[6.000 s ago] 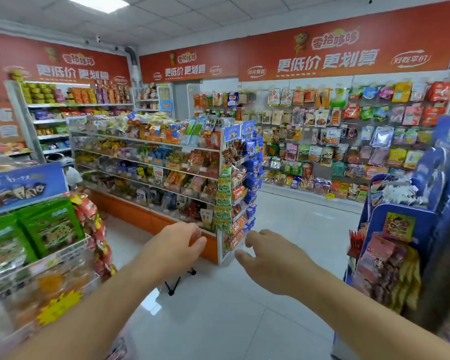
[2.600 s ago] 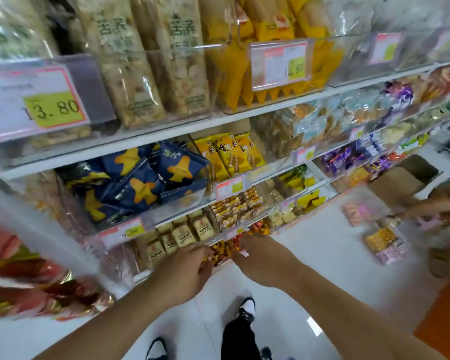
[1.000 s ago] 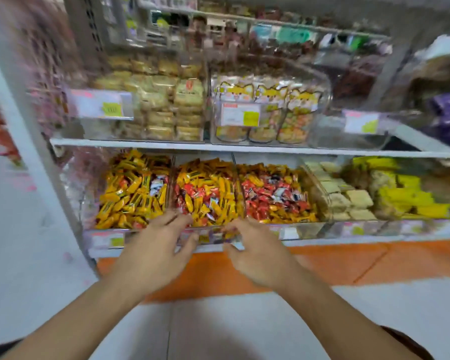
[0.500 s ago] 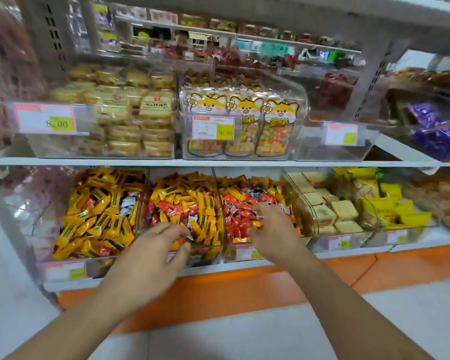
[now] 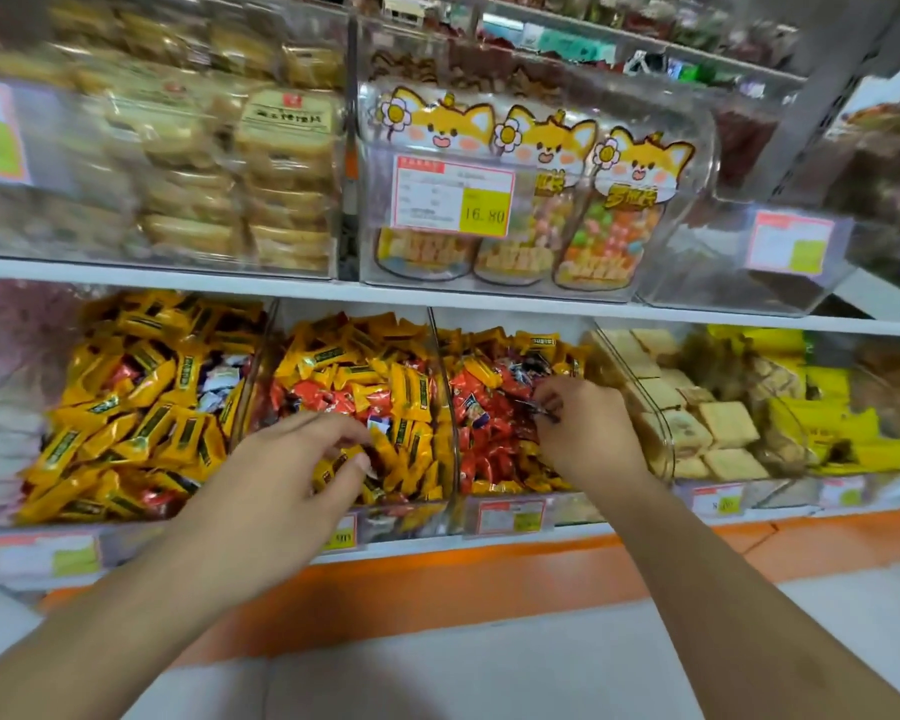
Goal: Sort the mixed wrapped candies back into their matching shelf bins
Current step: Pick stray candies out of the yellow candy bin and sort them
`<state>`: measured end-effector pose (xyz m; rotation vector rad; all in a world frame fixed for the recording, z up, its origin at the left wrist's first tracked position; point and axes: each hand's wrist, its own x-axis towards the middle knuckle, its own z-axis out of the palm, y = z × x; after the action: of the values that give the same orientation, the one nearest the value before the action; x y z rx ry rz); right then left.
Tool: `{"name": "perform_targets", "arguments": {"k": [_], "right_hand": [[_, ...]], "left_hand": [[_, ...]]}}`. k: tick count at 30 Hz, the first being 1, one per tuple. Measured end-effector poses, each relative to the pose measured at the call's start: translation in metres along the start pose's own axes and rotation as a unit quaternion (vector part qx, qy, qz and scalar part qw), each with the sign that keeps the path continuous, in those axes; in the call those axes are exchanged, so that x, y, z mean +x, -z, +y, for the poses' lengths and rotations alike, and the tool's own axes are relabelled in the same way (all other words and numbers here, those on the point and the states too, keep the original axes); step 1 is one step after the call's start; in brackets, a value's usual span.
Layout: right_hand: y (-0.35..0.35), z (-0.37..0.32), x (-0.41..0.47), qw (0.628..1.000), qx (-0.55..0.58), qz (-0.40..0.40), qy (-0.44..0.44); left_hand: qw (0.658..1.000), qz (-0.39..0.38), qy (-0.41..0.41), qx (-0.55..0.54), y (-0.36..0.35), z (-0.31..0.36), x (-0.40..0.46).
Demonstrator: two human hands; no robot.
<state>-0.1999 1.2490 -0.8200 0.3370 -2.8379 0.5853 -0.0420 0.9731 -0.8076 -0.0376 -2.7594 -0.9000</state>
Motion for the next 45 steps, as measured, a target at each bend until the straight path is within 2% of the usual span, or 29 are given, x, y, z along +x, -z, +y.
{"name": "perform_targets", "arguments": {"k": [5,10,14,18,21,25,28,30,32,36,41,45], "right_hand": [[0.013,0.003,-0.012,0.995,0.087,0.038,-0.022],[0.032,-0.019,-0.026,0.975,0.207,0.049,-0.061],[0.035,-0.066,-0.047,0.942,0.333,-0.026,-0.018],[0.023,-0.112,-0.064,0.917,0.38,-0.114,0.026],[0.008,-0.132,-0.068,0.911,0.387,-0.142,0.032],[-0.007,-0.139,-0.064,0.916,0.377,-0.136,0.02],[-0.011,-0.142,-0.055,0.928,0.356,-0.103,0.026],[-0.014,-0.141,-0.047,0.94,0.326,-0.089,0.045],[-0.015,-0.136,-0.041,0.953,0.283,-0.082,0.063],[-0.002,-0.107,-0.034,0.968,0.237,-0.054,0.062],[0.015,-0.056,-0.022,0.983,0.181,-0.008,0.0],[0.008,-0.04,-0.015,0.989,0.139,-0.043,0.022]], "left_hand": [[1.0,-0.006,0.004,-0.007,-0.003,0.004,-0.008],[0.999,-0.004,0.032,-0.043,0.0,0.004,-0.007],[0.987,0.001,0.07,-0.145,0.003,0.006,-0.004],[0.97,-0.011,0.087,-0.226,0.008,0.006,0.001],[0.969,0.013,0.098,-0.226,0.01,0.001,0.002],[0.967,0.057,0.13,-0.213,0.014,-0.013,-0.001],[0.984,0.096,0.126,-0.086,0.018,-0.025,0.001],[0.992,0.093,0.091,0.004,0.02,-0.028,0.002],[0.994,0.081,0.051,0.049,0.018,-0.029,0.003],[0.997,0.055,0.004,0.046,0.009,-0.022,0.003],[0.999,0.034,-0.009,0.019,0.0,-0.015,0.006],[1.0,0.022,-0.016,0.003,-0.01,-0.006,0.014]]}}
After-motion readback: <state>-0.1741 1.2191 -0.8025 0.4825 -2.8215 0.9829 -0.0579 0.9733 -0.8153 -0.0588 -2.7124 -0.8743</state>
